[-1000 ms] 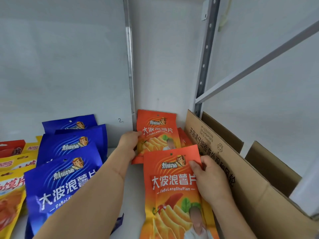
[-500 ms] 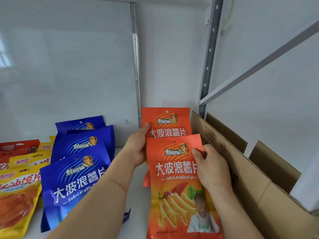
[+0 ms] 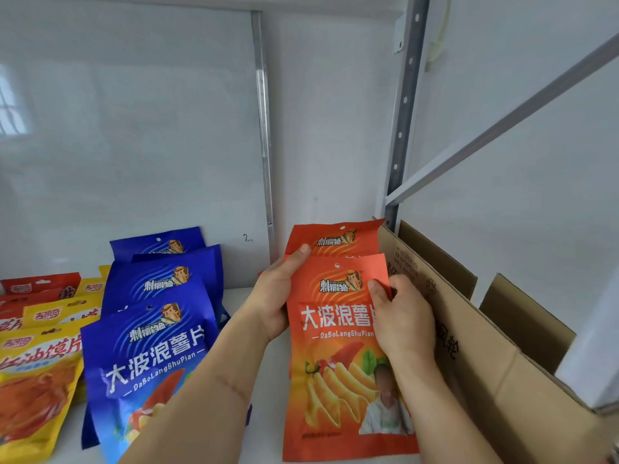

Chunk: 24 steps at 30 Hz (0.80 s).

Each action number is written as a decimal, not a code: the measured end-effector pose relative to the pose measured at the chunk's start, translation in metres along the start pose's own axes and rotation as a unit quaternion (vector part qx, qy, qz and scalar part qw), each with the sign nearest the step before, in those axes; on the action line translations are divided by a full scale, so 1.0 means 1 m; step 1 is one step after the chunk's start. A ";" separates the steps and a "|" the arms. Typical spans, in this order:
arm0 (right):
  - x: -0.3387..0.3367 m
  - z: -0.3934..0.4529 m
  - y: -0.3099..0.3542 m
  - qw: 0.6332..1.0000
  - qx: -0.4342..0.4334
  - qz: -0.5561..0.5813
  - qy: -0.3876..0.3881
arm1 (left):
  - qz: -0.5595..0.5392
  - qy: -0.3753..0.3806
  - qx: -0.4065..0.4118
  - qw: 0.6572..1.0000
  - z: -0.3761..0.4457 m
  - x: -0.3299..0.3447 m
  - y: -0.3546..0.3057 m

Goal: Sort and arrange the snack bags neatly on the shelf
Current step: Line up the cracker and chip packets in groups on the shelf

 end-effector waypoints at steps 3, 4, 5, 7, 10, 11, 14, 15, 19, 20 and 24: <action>0.003 -0.003 -0.006 1.000 -0.002 0.016 -0.011 | 0.001 -0.045 0.006 0.999 0.001 -0.006 -0.001; 0.003 -0.005 -0.008 1.000 0.002 0.027 -0.010 | 0.002 -0.053 0.006 0.999 0.001 -0.007 0.000; 0.005 -0.007 -0.009 0.999 0.009 0.043 -0.004 | 0.001 -0.059 0.005 0.998 0.002 -0.009 0.001; 0.007 -0.011 -0.012 0.996 0.030 0.078 0.013 | -0.004 -0.062 0.002 0.998 0.002 -0.011 0.002; 0.005 -0.017 -0.013 0.991 0.052 0.110 0.052 | -0.016 -0.053 -0.003 0.998 0.000 -0.010 0.001; 0.004 -0.018 -0.013 0.987 0.055 0.134 0.064 | -0.020 -0.047 -0.005 0.999 -0.001 -0.009 0.000; -0.001 -0.023 -0.014 0.967 0.066 0.231 0.088 | -0.022 -0.025 -0.018 0.999 -0.008 0.002 -0.002; -0.001 -0.024 -0.016 0.958 0.076 0.261 0.092 | -0.020 -0.026 -0.018 0.999 -0.009 0.006 -0.001; -0.001 -0.024 -0.029 0.940 0.099 0.311 0.097 | 0.008 -0.037 -0.029 0.999 -0.016 0.016 -0.004; 0.000 -0.024 -0.031 0.944 0.094 0.301 0.095 | 0.015 -0.045 -0.029 0.998 -0.016 0.012 -0.005; 0.003 -0.022 -0.037 0.955 0.088 0.273 0.082 | 0.138 -0.189 0.032 0.972 -0.007 -0.036 -0.018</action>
Point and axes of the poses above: each hand's wrist, its own z-axis towards the middle knuckle, its own x-axis out of the palm, y = z × x, the point moved 7 cm from there along z, towards the middle knuckle, and after that the axes turned 1 degree about -y, right-handed, at the moved point
